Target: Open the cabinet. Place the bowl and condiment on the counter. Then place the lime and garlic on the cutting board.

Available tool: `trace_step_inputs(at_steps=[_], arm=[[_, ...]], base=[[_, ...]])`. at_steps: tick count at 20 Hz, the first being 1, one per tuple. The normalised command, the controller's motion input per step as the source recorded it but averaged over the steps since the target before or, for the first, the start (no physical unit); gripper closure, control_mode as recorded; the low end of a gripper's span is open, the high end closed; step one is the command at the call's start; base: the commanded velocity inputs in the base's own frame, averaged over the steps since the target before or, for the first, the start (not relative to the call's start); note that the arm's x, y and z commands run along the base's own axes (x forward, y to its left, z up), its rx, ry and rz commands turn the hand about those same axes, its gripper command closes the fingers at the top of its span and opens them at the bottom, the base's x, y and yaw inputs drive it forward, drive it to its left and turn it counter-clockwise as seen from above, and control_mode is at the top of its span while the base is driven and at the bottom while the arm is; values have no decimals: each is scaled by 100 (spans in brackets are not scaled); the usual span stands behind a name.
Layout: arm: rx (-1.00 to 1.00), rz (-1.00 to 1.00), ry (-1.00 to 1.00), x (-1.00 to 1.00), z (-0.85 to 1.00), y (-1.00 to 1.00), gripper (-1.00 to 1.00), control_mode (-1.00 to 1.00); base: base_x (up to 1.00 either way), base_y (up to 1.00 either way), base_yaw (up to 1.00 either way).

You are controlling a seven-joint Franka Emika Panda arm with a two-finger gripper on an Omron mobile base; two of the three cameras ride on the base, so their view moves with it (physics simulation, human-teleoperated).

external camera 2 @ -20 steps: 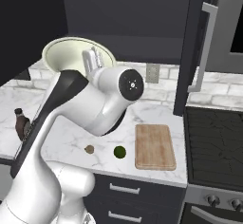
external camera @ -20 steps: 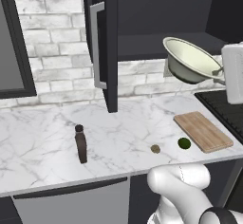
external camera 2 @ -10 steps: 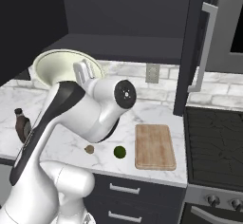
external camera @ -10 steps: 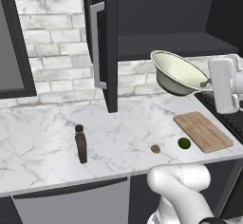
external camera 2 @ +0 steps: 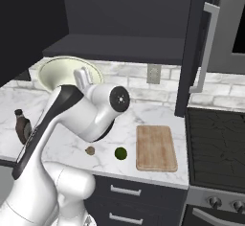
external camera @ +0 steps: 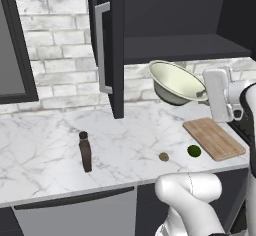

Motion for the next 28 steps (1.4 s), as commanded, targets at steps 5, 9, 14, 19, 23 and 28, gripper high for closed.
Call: trace_step_inputs(at_steps=[5,9,14,19,23,28], arm=[[-5,0,0,53,-32,9,100,-100],[-7,0,0,48,-31,16,100,-100],[-8,0,0,48,-28,22,100,-100],[-9,0,0,46,-25,28,100,-100],[-9,0,-1,48,-26,29,100,-100],[-7,0,-1,48,-27,20,100,-100]], base=[[0,0,0],[0,0,0],[0,0,0],[0,0,0],[0,0,0],[0,0,0]])
